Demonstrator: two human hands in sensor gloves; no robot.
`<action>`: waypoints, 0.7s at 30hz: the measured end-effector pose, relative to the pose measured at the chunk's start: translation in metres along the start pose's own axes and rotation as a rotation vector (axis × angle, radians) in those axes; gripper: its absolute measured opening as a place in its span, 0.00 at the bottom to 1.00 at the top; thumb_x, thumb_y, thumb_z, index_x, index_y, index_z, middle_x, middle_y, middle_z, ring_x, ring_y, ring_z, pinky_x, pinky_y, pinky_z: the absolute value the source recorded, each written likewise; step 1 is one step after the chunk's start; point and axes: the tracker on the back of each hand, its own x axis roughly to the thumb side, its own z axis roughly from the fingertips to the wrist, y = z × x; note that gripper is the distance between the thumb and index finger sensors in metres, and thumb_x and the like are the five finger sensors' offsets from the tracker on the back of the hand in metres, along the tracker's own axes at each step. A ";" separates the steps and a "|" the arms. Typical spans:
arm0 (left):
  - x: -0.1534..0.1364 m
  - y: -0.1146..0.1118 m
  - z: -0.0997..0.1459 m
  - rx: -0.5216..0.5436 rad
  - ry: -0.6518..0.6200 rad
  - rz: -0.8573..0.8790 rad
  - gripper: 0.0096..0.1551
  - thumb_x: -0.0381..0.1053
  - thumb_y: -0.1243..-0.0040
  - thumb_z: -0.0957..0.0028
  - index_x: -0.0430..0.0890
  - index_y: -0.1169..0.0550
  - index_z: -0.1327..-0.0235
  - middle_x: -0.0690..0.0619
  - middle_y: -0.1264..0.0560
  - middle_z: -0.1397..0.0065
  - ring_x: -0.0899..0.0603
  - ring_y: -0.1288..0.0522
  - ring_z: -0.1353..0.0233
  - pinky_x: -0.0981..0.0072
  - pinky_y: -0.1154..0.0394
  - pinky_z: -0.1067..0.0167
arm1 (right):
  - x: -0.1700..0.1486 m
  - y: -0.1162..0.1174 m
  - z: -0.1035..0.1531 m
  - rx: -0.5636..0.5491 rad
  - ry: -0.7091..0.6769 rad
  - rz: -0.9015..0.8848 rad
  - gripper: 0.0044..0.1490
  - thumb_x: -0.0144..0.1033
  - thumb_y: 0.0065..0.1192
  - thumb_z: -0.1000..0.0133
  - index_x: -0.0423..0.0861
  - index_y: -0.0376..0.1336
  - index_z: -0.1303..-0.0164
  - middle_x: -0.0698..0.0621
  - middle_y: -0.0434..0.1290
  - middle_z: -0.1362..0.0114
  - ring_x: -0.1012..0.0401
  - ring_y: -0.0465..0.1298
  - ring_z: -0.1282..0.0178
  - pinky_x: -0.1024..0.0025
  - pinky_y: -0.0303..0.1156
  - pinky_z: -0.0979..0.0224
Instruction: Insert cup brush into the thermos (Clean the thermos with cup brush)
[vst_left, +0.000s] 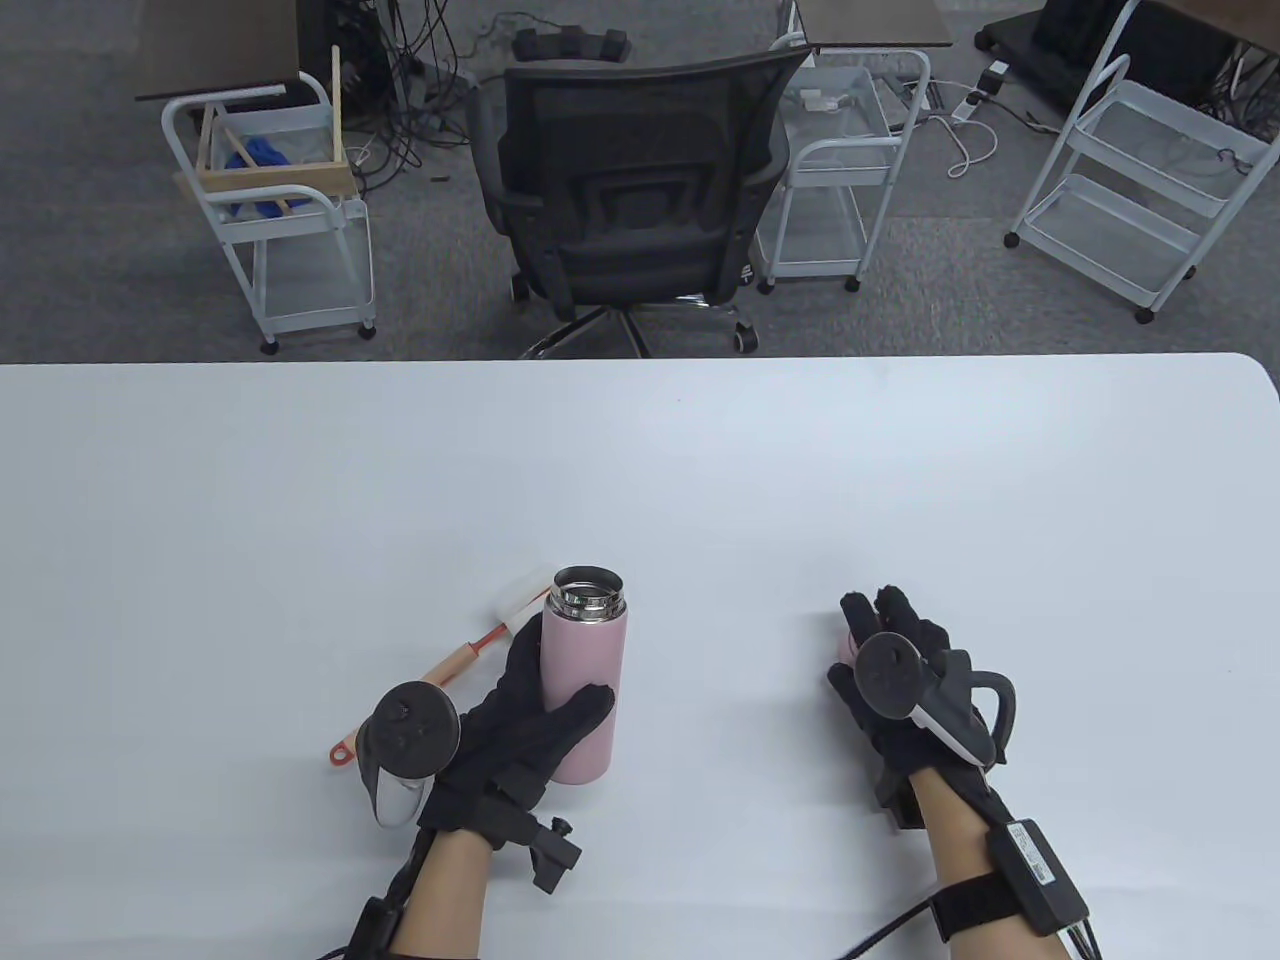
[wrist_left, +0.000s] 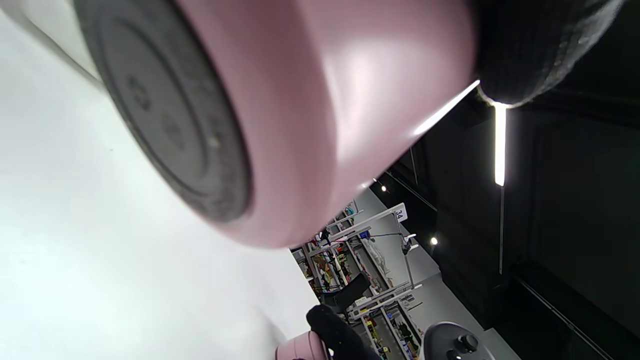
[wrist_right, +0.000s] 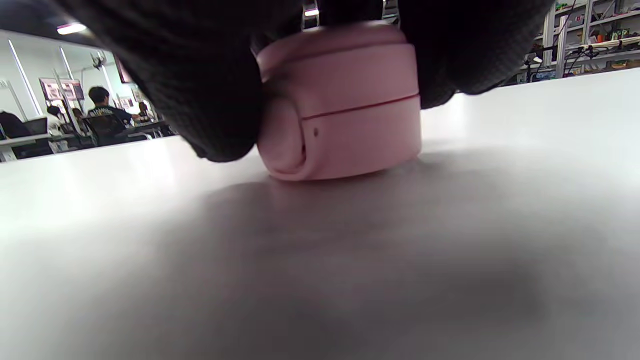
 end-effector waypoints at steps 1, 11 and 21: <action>0.000 0.000 0.000 0.000 0.002 -0.009 0.46 0.68 0.47 0.34 0.41 0.49 0.20 0.33 0.47 0.14 0.21 0.42 0.17 0.33 0.33 0.30 | 0.000 -0.003 0.001 -0.018 -0.003 -0.021 0.49 0.51 0.71 0.40 0.48 0.50 0.14 0.36 0.53 0.12 0.31 0.68 0.24 0.38 0.68 0.27; 0.000 -0.013 -0.003 -0.150 0.047 -0.207 0.46 0.68 0.45 0.35 0.42 0.46 0.19 0.34 0.44 0.14 0.22 0.40 0.18 0.35 0.32 0.30 | 0.000 -0.039 0.017 -0.148 -0.093 -0.526 0.51 0.58 0.64 0.39 0.42 0.51 0.14 0.32 0.58 0.15 0.33 0.73 0.29 0.42 0.72 0.31; -0.002 -0.037 -0.007 -0.376 0.071 -0.334 0.45 0.68 0.45 0.35 0.43 0.45 0.19 0.34 0.43 0.14 0.22 0.38 0.18 0.36 0.31 0.30 | 0.007 -0.045 0.024 -0.127 -0.220 -0.914 0.49 0.63 0.60 0.38 0.42 0.55 0.16 0.33 0.64 0.19 0.37 0.77 0.35 0.45 0.74 0.34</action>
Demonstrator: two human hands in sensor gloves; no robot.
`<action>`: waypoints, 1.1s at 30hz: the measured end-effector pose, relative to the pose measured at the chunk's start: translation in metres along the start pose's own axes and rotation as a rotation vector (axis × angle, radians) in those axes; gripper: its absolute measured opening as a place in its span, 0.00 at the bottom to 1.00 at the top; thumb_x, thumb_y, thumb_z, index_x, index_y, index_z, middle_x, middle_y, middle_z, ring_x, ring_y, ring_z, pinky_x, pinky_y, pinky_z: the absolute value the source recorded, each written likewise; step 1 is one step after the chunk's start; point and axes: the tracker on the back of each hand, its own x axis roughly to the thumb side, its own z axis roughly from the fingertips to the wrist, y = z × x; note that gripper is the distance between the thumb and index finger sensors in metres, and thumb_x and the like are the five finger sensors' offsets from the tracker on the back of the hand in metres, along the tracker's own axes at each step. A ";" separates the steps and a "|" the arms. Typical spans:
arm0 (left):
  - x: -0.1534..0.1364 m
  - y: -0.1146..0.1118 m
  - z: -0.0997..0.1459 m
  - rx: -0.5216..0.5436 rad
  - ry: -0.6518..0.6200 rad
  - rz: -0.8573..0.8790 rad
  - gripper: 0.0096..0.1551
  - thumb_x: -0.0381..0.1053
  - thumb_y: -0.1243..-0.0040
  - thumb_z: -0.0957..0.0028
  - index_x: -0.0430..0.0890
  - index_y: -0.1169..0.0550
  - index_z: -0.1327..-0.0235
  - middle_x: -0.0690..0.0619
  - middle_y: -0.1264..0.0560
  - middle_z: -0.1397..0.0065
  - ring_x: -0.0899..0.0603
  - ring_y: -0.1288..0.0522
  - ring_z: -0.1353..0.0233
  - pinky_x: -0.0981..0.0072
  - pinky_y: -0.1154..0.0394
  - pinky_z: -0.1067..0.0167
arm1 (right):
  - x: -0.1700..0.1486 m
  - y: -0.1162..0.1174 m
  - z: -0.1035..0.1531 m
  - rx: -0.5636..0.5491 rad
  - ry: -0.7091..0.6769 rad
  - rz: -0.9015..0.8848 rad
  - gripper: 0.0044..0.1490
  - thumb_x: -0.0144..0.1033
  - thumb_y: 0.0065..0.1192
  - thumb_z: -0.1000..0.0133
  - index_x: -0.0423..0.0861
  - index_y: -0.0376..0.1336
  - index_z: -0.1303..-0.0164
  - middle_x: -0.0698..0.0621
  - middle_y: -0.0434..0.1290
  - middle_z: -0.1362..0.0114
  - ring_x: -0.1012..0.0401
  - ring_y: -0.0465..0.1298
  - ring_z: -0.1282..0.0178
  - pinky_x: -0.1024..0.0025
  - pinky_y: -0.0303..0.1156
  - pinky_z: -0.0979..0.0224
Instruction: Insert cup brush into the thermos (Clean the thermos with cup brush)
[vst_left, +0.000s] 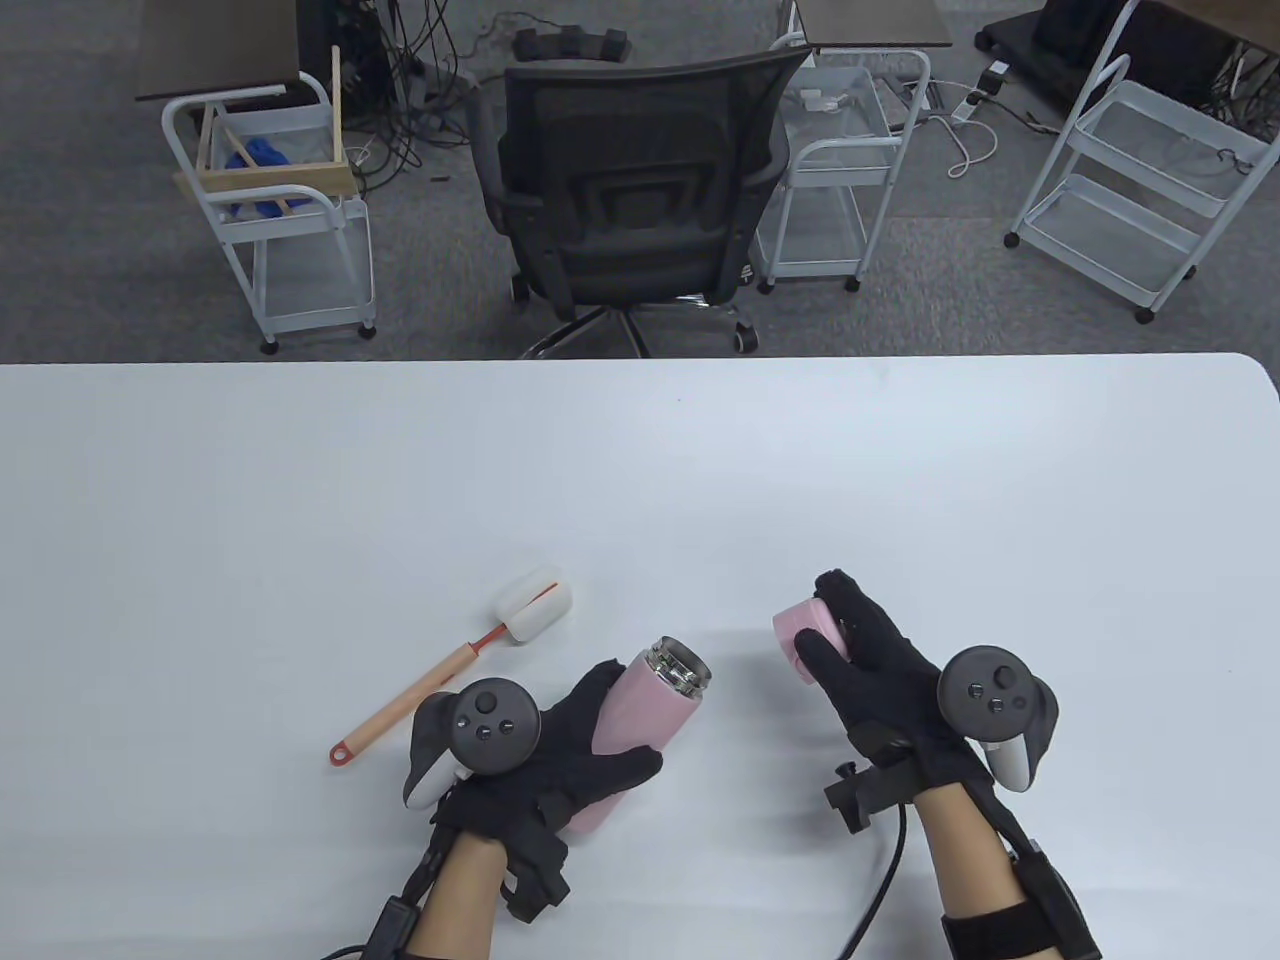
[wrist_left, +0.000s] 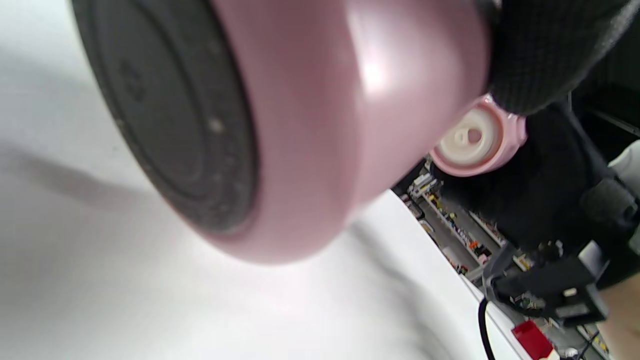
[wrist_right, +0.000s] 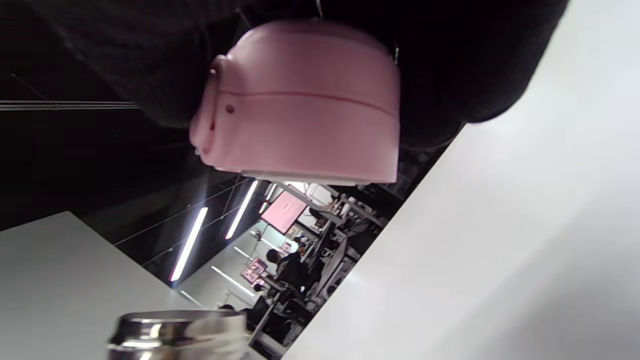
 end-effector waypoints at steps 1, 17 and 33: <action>0.001 -0.002 -0.001 -0.019 0.000 -0.007 0.45 0.68 0.45 0.34 0.43 0.45 0.19 0.34 0.43 0.14 0.22 0.38 0.18 0.36 0.31 0.30 | 0.001 0.002 0.000 0.017 -0.011 -0.024 0.50 0.64 0.59 0.38 0.42 0.55 0.16 0.33 0.65 0.19 0.37 0.78 0.35 0.46 0.74 0.34; 0.014 -0.012 -0.004 -0.115 -0.040 -0.072 0.45 0.68 0.44 0.35 0.43 0.44 0.19 0.34 0.43 0.14 0.22 0.38 0.18 0.36 0.31 0.30 | 0.018 0.035 0.004 0.251 -0.123 -0.072 0.47 0.63 0.59 0.38 0.44 0.56 0.16 0.35 0.64 0.18 0.40 0.77 0.33 0.46 0.73 0.32; 0.026 -0.019 -0.003 -0.034 -0.016 -0.163 0.44 0.67 0.42 0.36 0.43 0.42 0.19 0.35 0.41 0.15 0.22 0.37 0.19 0.34 0.31 0.31 | 0.033 0.051 0.017 0.070 -0.013 0.179 0.49 0.73 0.55 0.43 0.45 0.67 0.25 0.35 0.74 0.30 0.50 0.84 0.52 0.60 0.81 0.46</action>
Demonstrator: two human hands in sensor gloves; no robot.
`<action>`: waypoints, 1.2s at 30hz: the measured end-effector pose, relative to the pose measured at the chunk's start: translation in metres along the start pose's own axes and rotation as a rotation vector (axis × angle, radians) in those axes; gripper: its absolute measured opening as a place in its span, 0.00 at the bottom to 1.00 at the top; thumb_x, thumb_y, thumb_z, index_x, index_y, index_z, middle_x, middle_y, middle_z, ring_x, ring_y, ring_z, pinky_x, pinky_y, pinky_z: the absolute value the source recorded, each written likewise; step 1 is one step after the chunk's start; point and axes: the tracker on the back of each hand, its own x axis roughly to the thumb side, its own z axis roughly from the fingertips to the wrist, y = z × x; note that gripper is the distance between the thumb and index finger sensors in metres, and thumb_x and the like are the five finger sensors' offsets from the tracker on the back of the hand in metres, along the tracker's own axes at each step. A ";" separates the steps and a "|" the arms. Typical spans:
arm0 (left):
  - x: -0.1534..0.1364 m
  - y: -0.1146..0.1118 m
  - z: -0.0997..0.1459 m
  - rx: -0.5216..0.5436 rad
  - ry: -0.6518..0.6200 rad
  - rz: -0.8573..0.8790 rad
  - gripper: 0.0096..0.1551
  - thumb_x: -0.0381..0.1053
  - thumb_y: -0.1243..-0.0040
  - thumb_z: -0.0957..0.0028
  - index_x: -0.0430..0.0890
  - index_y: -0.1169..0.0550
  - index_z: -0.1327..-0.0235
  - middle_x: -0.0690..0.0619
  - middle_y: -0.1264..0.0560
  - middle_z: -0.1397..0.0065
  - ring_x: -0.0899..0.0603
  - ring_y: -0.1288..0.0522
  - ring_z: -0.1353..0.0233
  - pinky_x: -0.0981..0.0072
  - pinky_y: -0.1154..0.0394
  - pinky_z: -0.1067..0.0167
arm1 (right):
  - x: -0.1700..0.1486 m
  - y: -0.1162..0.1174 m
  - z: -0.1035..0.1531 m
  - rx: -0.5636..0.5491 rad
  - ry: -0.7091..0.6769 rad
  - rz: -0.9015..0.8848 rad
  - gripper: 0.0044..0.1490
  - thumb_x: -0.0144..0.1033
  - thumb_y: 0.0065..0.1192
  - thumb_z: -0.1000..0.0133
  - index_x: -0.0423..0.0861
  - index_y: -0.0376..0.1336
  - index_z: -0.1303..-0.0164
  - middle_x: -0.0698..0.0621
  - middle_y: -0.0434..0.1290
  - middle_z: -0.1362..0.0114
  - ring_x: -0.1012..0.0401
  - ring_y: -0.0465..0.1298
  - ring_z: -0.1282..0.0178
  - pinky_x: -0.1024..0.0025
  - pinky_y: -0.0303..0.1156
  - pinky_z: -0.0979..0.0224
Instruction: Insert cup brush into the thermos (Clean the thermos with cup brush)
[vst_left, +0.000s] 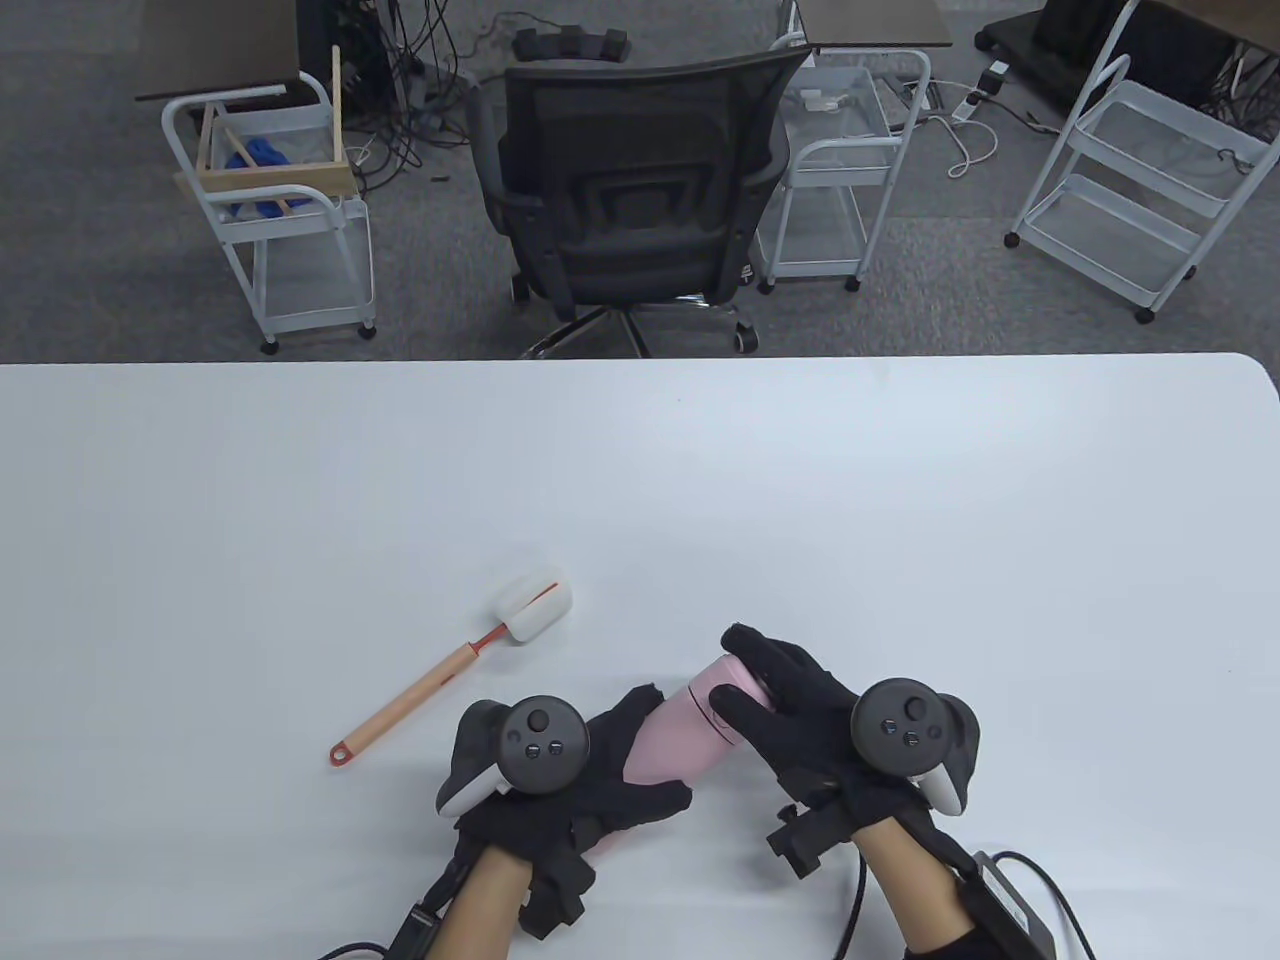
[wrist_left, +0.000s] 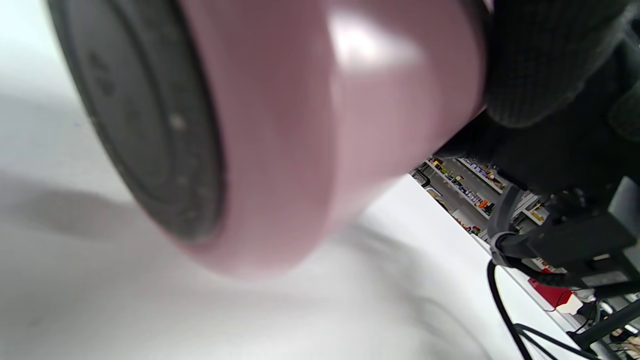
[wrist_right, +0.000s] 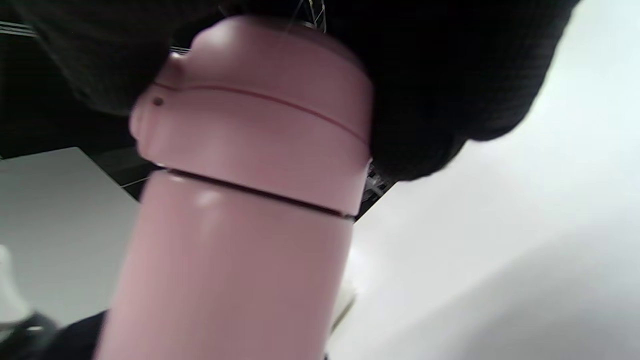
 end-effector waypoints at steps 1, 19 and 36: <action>0.002 -0.001 -0.001 0.001 0.004 -0.029 0.44 0.67 0.42 0.36 0.43 0.42 0.19 0.35 0.41 0.15 0.22 0.37 0.19 0.34 0.31 0.31 | 0.001 0.001 0.000 -0.016 0.022 0.033 0.50 0.74 0.54 0.43 0.45 0.68 0.26 0.35 0.76 0.32 0.51 0.85 0.55 0.62 0.81 0.49; -0.015 0.002 -0.002 -0.049 -0.083 0.151 0.44 0.68 0.42 0.36 0.45 0.43 0.19 0.37 0.42 0.14 0.24 0.37 0.18 0.36 0.31 0.30 | -0.039 -0.015 -0.019 0.453 -0.037 -0.493 0.60 0.74 0.62 0.42 0.46 0.48 0.10 0.37 0.56 0.11 0.30 0.68 0.23 0.35 0.66 0.28; -0.013 0.007 0.002 -0.013 -0.035 0.082 0.44 0.67 0.42 0.36 0.45 0.43 0.19 0.38 0.42 0.13 0.24 0.37 0.18 0.36 0.31 0.30 | -0.028 -0.009 -0.016 0.295 -0.026 -0.324 0.53 0.63 0.71 0.43 0.43 0.57 0.17 0.34 0.68 0.26 0.58 0.83 0.43 0.55 0.77 0.36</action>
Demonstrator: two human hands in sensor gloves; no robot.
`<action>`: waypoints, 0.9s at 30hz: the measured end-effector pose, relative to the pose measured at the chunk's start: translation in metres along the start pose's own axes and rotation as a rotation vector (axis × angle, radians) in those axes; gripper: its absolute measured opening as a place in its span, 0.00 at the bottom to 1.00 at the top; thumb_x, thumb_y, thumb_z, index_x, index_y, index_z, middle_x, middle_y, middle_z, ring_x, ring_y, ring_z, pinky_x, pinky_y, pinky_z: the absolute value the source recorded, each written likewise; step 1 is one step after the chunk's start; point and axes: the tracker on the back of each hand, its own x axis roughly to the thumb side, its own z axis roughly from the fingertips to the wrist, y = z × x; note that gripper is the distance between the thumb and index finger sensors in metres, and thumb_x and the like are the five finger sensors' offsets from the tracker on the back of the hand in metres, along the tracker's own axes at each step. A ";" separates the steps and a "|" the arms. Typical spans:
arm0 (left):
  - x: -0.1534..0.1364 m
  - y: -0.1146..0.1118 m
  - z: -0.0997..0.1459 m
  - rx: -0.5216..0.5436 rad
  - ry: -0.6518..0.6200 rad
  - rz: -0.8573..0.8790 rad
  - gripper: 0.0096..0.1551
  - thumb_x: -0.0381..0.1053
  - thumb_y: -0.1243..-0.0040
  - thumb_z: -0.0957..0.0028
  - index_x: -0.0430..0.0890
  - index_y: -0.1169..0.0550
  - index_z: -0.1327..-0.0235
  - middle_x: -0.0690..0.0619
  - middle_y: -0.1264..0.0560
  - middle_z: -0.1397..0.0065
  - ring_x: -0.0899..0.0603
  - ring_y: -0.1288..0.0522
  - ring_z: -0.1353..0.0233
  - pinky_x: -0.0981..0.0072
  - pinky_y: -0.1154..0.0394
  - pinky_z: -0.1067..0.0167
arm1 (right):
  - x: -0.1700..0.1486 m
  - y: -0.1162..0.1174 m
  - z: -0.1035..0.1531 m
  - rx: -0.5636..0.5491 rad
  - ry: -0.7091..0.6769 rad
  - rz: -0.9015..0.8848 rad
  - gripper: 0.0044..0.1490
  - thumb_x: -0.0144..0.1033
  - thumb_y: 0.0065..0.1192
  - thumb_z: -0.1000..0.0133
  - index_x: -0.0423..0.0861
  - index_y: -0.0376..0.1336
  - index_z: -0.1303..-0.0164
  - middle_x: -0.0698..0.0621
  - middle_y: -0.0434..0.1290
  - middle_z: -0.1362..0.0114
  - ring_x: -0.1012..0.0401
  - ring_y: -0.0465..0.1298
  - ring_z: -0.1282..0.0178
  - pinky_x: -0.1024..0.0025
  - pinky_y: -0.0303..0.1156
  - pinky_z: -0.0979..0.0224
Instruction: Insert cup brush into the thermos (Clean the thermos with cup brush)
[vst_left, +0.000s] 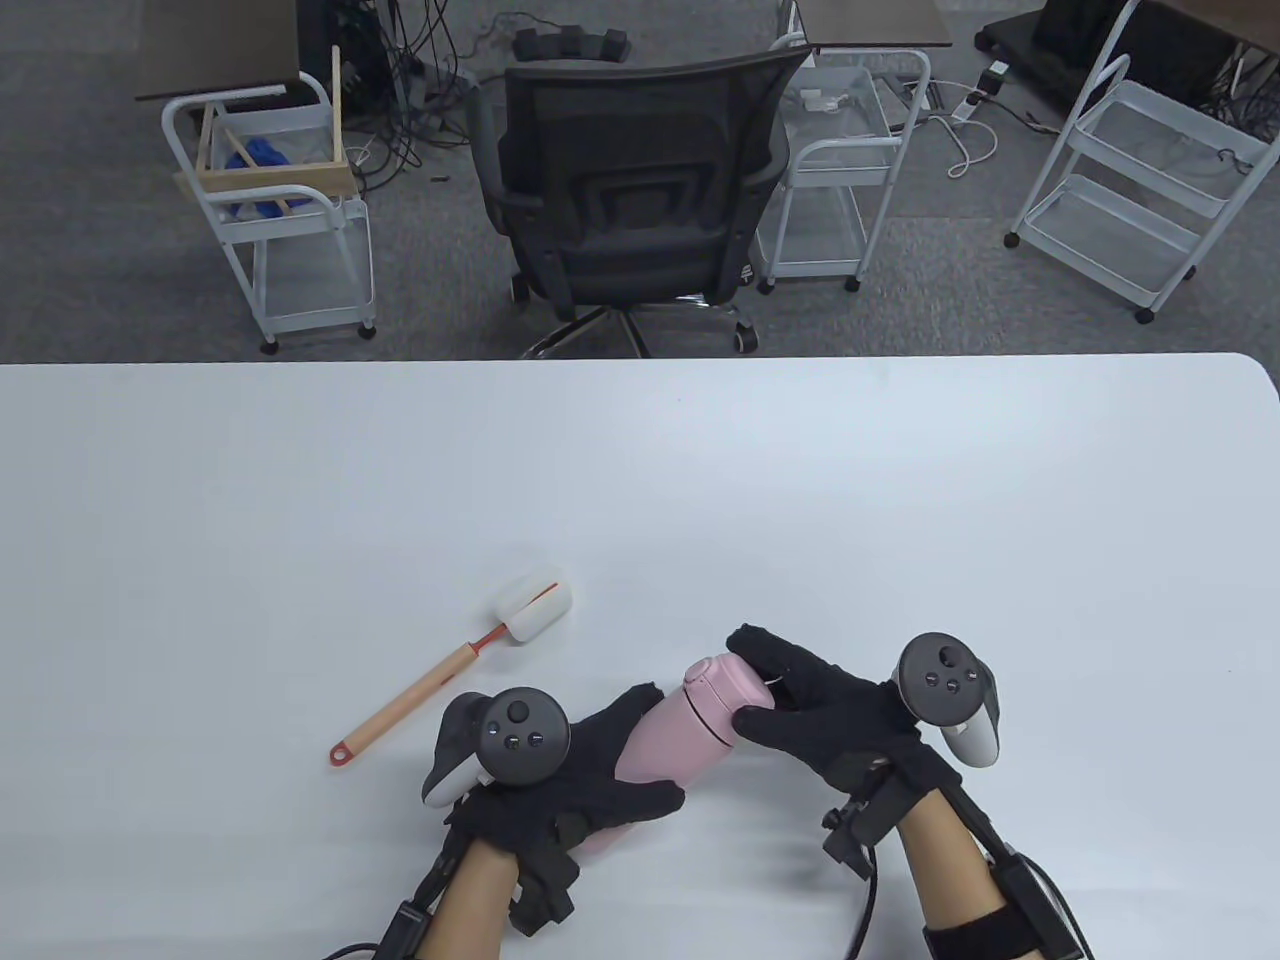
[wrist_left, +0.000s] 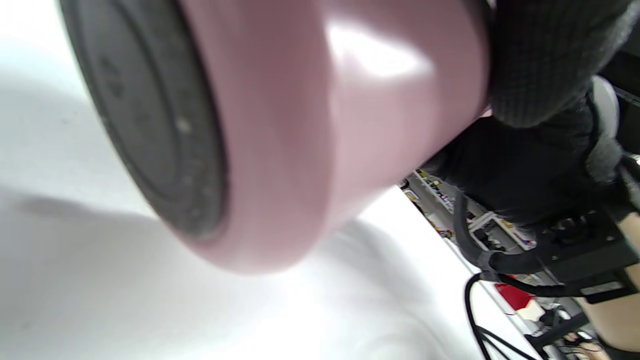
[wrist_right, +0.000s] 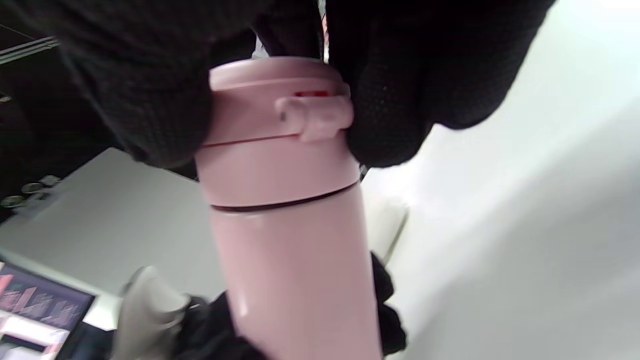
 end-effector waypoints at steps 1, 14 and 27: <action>0.000 0.000 0.000 0.003 0.011 -0.019 0.44 0.67 0.42 0.36 0.45 0.43 0.19 0.38 0.42 0.13 0.24 0.37 0.18 0.36 0.31 0.30 | 0.001 0.003 0.001 -0.022 0.020 0.041 0.52 0.65 0.70 0.43 0.43 0.58 0.17 0.34 0.69 0.27 0.58 0.83 0.44 0.56 0.78 0.38; 0.003 -0.003 -0.002 0.021 0.016 -0.004 0.44 0.67 0.42 0.36 0.44 0.43 0.19 0.37 0.42 0.14 0.24 0.37 0.18 0.36 0.31 0.30 | 0.018 0.016 0.016 -0.358 0.070 0.332 0.54 0.81 0.54 0.46 0.44 0.71 0.32 0.46 0.82 0.48 0.68 0.86 0.64 0.65 0.84 0.53; 0.000 0.004 0.001 -0.054 -0.217 0.332 0.44 0.68 0.43 0.35 0.46 0.43 0.18 0.38 0.42 0.13 0.25 0.37 0.18 0.37 0.30 0.30 | 0.001 -0.005 0.000 0.154 -0.244 -0.462 0.64 0.62 0.76 0.45 0.46 0.45 0.11 0.39 0.51 0.09 0.36 0.64 0.16 0.38 0.64 0.22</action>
